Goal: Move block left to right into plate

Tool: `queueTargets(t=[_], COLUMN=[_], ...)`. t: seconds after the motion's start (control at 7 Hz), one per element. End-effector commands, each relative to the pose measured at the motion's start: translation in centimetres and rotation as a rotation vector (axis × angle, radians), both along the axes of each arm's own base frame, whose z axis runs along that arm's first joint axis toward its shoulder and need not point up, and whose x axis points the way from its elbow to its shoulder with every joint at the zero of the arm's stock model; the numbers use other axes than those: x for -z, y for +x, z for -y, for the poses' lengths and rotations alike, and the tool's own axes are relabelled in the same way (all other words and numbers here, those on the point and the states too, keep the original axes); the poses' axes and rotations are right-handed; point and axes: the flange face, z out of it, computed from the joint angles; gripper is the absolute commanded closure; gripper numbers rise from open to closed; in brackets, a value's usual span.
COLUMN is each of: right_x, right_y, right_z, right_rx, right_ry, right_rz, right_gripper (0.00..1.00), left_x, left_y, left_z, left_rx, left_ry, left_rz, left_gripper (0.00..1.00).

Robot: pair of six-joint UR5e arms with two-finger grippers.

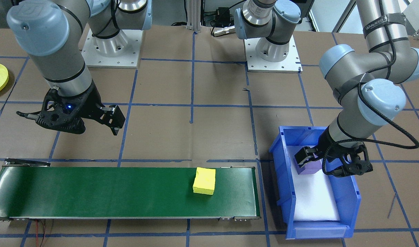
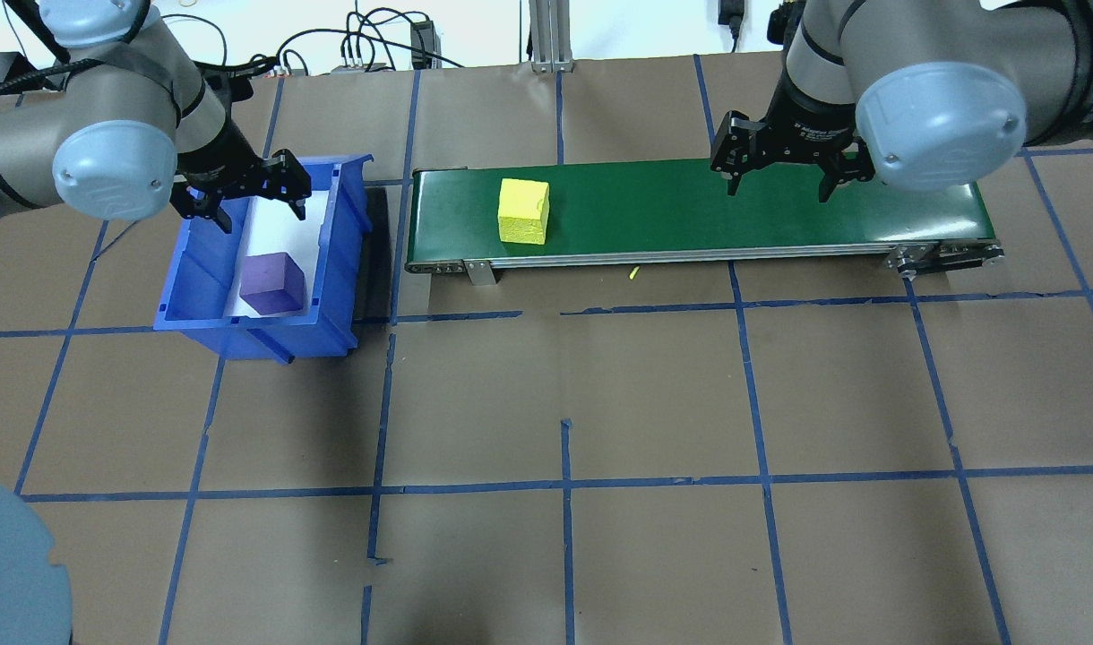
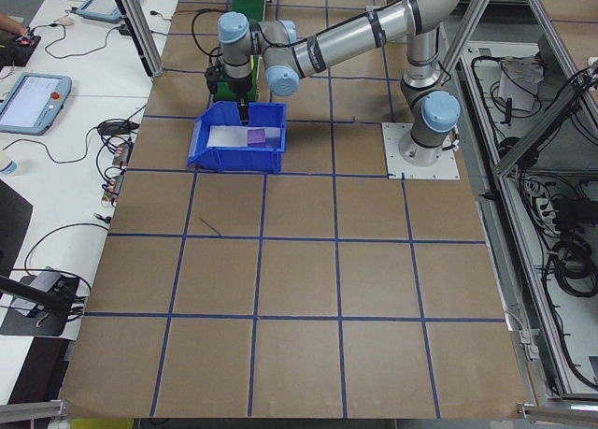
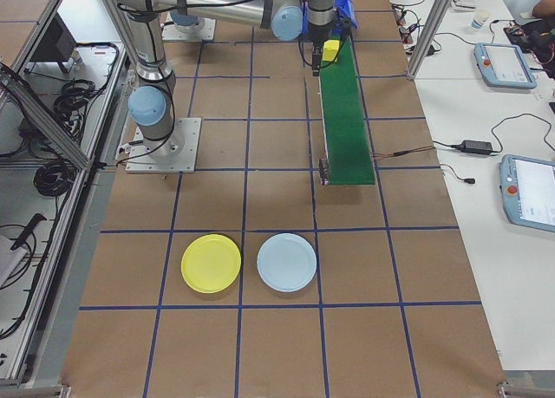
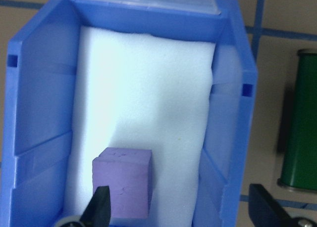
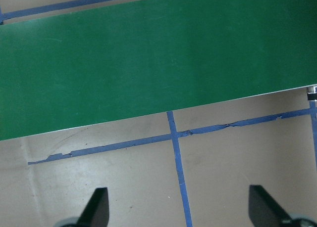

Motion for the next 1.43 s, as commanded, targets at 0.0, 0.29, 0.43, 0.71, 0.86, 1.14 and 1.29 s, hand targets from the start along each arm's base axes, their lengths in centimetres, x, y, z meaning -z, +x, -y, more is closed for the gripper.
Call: queueTargets(t=[0.0,0.29,0.43,0.71,0.86,1.14,1.29], right_x=[1.5,2.3,3.0,7.1,8.2,8.6,8.7], right_y=[-0.8,-7.5,-13.1,-22.7,-25.0,-24.9,-24.9], right_z=[0.9,2.9,4.0,5.2,5.0,4.9,4.8], right_rx=[-0.008,-0.101,-0.112,-0.203,-0.166,-0.160,-0.159], right_ry=[-0.016,-0.042,-0.059,-0.070,-0.070,-0.060,-0.055], right_rz=[0.001,0.075,0.153,0.249,0.277,0.283,0.286], right_gripper=[0.00,0.00,0.00,0.00,0.00,0.00,0.00], left_x=[3.2,6.1,8.0,9.0,8.0,6.0,3.7], left_y=[2.0,2.5,2.8,3.3,3.2,3.3,2.8], left_z=[-0.2,-1.5,-1.2,-1.1,-1.2,-0.7,-0.4], left_rx=[-0.026,-0.043,-0.039,0.012,0.032,0.071,0.076], left_ry=[0.031,0.077,0.090,0.091,0.083,0.050,0.003], left_rz=[-0.009,-0.042,-0.039,-0.048,-0.050,-0.039,-0.047], left_gripper=[0.04,0.04,0.05,0.19,0.53,0.74,0.75])
